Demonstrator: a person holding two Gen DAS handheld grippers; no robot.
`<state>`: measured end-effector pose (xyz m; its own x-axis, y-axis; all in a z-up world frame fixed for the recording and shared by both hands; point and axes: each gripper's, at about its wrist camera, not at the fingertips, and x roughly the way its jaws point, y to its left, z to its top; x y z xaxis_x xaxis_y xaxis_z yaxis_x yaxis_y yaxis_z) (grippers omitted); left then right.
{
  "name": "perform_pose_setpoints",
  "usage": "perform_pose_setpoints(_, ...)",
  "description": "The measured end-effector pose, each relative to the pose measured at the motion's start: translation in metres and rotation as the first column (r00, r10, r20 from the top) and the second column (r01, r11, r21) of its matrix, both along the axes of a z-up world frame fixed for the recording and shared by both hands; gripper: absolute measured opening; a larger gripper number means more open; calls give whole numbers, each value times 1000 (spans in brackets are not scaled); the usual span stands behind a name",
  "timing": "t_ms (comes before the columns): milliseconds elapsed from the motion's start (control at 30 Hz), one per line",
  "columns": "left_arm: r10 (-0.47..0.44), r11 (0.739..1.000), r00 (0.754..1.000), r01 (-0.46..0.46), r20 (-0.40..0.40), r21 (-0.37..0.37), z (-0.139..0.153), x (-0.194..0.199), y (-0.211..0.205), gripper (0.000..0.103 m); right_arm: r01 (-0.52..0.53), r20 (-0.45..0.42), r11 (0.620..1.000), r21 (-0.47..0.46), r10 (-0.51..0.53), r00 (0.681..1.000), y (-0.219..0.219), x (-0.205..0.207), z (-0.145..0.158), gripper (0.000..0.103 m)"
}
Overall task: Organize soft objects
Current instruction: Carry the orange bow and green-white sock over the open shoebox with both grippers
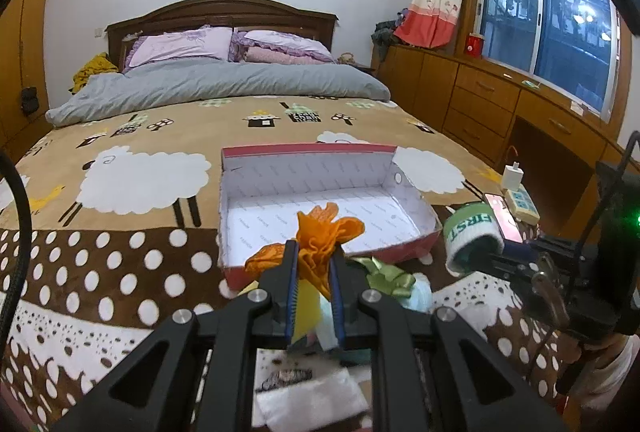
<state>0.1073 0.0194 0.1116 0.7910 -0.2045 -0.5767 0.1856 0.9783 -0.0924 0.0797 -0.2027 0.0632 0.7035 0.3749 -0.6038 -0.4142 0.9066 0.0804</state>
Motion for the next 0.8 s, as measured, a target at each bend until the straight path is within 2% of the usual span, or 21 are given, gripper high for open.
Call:
perform_pose_setpoints(500,-1,1000,1000,1,-20,-25,1,48,5,14,30,-63,999,26,-28,998,0,47,-9,23)
perform_pose_setpoints(800,11,1000,999,-12,-32,-7,-3,65,9,14,22,-60,1000,22,-21,998,8,62,-7,23)
